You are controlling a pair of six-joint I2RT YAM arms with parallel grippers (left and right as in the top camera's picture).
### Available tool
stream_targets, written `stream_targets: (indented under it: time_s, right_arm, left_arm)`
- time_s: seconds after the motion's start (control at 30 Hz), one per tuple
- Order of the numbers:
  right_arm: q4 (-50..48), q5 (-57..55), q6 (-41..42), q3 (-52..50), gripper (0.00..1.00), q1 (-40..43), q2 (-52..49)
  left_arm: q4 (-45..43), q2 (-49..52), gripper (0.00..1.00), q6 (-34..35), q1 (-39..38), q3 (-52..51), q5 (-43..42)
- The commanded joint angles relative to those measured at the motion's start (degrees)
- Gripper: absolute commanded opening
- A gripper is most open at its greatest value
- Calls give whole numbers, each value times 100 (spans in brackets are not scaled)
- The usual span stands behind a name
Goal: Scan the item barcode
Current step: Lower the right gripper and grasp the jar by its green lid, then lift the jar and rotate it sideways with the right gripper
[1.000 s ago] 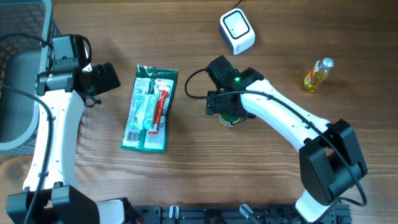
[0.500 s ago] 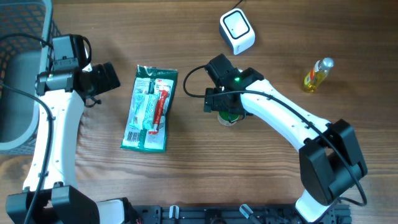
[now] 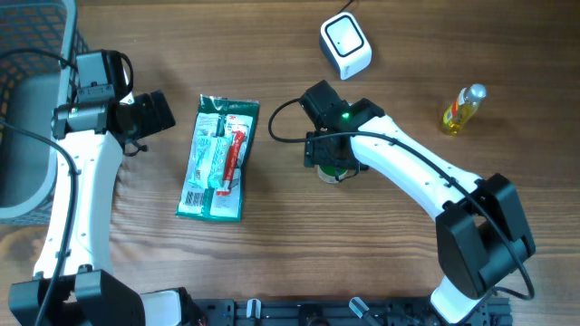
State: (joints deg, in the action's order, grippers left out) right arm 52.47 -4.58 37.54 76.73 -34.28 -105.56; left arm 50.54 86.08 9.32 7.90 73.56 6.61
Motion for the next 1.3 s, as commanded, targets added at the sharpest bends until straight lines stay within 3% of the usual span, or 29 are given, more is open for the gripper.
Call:
stream_targets:
  time_s: [0.0,0.13,0.3,0.33,0.4,0.43,1.0,1.27]
  right_arm:
    - [72,-153,-11,-37,74,13,-109]
    - [74,-229,-479,-37,62,13,-109]
    - [63,-232,-1198,-37,59,13,-109]
    - [61,-232,-1351,-37,63,13,-109]
    - [70,-229,-1351,-37,91,13,-109]
    - [68,-227,-1270,-37,100,13,-109]
    - [-109,-229,-992,-37,100,13,-361]
    - [-122,-227,-990,-37,95,13,-562]
  left_arm:
    - [-13,17,100,52,15,4,52]
    - [-13,17,100,52,15,4,52]
    - [-13,17,100,52,15,4,52]
    - [-13,17,100,52,15,4,52]
    - [-13,17,100,52,15,4,52]
    - [-13,17,100,52,15,4,52]
    - [-13,17,100,52,15,4,52]
    - [-13,17,100,52,15,4,52]
